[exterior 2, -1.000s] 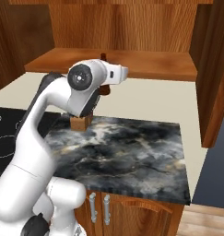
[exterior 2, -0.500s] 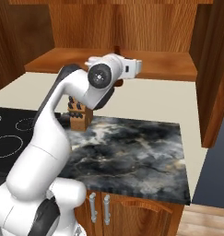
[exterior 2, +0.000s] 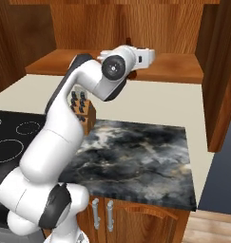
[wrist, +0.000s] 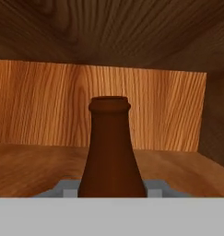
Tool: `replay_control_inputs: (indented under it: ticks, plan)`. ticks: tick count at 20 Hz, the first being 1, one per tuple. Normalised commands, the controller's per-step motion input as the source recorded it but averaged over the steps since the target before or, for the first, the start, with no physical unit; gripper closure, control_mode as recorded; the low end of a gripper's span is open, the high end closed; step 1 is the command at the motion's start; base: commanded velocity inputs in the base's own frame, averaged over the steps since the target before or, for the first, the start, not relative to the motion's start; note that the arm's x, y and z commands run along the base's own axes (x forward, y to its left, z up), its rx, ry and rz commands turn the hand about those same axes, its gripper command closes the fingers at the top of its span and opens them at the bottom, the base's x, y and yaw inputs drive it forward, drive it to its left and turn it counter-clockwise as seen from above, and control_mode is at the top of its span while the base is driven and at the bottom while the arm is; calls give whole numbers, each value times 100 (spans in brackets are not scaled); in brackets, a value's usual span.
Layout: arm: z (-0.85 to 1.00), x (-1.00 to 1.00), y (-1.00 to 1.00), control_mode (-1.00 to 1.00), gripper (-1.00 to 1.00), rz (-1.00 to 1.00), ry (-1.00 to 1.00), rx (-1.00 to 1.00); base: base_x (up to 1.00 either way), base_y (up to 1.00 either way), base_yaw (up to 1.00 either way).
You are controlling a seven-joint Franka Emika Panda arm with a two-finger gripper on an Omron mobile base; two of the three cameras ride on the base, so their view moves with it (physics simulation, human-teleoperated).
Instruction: Pick the bottled drink, beer, bottled water from the counter and place them in the open cabinet.
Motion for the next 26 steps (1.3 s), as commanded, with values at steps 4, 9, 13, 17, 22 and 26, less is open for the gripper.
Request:
replay_control_inputs:
  ticks: [4, 9, 13, 17, 22, 26]
  plan:
    - [14, 31, -14, -100, 100, 0, 0, -12, 0, 0, 0]
    - [0, 45, -4, -100, 100, 0, 0, -7, 0, 0, 0]
    - [0, 43, 0, -100, 100, 0, 6, 1, 0, 0, 0]
    - [0, 41, 0, -100, 100, 0, 11, 10, 0, 0, 0]
    - [-1, 42, -3, -100, 100, 0, 4, 5, 0, 0, 0]
    - [-10, 48, -2, -100, 100, 0, 0, 0, 0, 0, 0]
